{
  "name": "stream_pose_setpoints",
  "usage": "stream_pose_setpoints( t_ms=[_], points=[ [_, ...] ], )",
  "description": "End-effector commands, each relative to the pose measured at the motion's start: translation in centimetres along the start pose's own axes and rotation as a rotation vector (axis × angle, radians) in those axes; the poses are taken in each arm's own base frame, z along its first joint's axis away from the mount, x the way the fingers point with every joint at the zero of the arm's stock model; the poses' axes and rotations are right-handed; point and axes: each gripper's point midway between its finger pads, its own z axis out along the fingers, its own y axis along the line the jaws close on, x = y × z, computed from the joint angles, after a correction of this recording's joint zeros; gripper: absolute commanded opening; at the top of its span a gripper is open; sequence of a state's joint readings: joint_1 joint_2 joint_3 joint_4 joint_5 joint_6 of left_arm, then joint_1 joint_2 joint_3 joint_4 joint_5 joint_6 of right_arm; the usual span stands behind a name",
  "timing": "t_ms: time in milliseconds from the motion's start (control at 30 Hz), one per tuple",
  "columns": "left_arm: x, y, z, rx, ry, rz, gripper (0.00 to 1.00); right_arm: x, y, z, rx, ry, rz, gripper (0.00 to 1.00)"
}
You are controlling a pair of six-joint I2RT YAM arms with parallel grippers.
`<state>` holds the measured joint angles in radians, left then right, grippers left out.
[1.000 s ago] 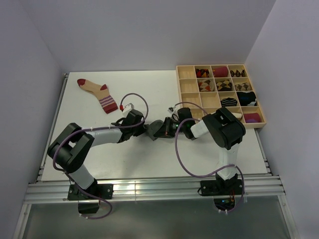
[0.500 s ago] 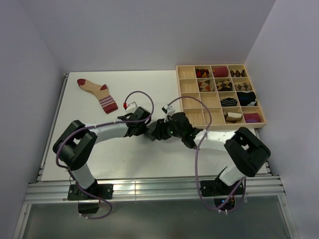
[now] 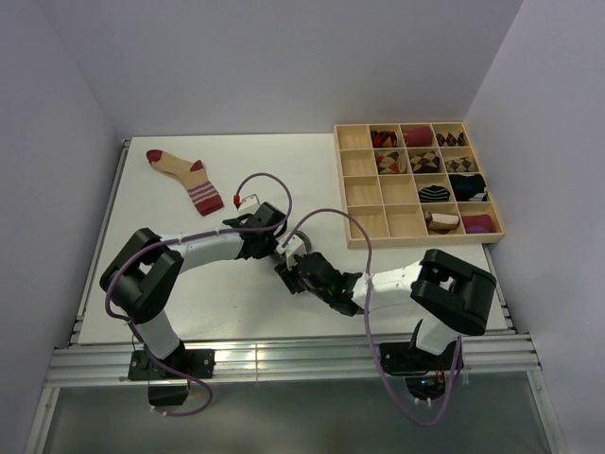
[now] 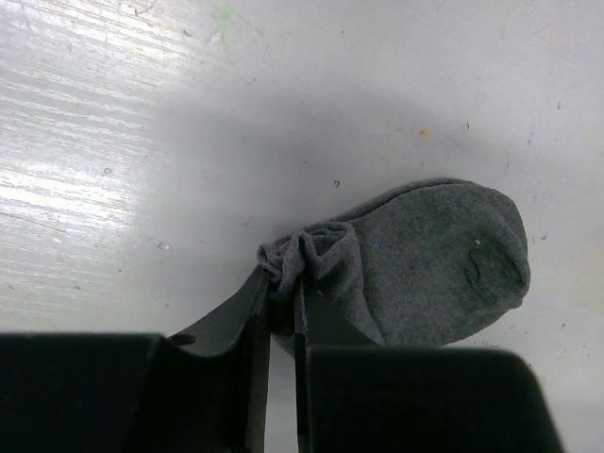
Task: Roll the socks
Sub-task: Roll the sock at the center of the board.
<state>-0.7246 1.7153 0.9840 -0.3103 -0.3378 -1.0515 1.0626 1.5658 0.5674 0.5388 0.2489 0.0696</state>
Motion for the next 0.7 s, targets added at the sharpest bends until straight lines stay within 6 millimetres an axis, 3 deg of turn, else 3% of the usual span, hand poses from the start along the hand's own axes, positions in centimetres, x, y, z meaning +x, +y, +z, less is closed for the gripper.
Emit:
stream_pose_setpoints(
  t_ms=[0, 500, 667],
  points=[
    [1.7, 2.4, -0.6, -0.073, 0.063, 0.059, 0.13, -2.2, -0.7, 0.8, 0.094, -0.086, -0.11, 0.54],
    [2.0, 2.1, -0.4, -0.058, 0.077, 0.054, 0.13, -2.2, -0.3, 2.9, 0.132, -0.099, -0.164, 0.52],
    [2.2, 1.8, -0.4, -0.05, 0.085, 0.053, 0.13, -1.0, 0.3, 3.8, 0.11, -0.062, -0.177, 0.48]
  ],
)
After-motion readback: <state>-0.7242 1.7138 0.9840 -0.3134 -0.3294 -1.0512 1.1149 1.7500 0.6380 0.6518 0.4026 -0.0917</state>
